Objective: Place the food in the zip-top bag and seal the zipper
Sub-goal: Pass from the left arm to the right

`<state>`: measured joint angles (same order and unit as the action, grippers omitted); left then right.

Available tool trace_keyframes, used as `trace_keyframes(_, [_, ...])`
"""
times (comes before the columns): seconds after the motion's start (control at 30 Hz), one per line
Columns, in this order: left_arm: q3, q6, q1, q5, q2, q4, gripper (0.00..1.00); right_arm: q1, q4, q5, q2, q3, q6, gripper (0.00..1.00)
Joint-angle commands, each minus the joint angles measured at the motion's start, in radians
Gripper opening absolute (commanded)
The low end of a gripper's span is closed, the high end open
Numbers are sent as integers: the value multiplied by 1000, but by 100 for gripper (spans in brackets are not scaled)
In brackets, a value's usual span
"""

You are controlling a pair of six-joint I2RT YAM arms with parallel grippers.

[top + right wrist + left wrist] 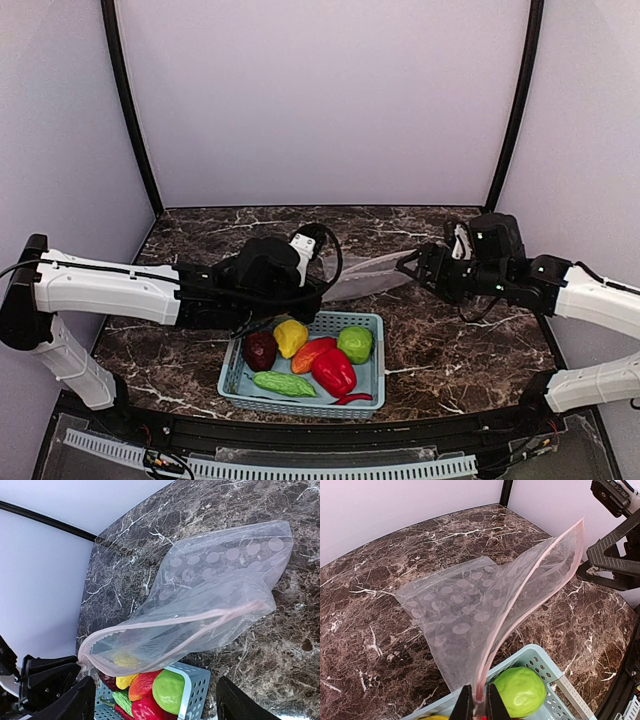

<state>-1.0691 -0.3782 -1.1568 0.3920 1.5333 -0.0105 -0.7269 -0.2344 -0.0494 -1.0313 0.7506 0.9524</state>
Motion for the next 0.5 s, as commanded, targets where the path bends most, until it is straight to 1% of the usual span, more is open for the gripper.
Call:
trace_keyframes(0.0, [21,-14,-4,-19,-17,-32,1,-14,107,-20,-29,-8,39,79])
trace_keyframes(0.13, [25,-16,-5,-22,-18,-32,1,-17,114,-13,-56,11,36,76])
trace_keyframes(0.27, [30,-23,-4,-22,-21,-36,1,-16,122,11,-76,13,40,67])
trace_keyframes(0.47, [46,-16,-4,-54,-23,-66,1,-17,153,24,-100,-3,55,37])
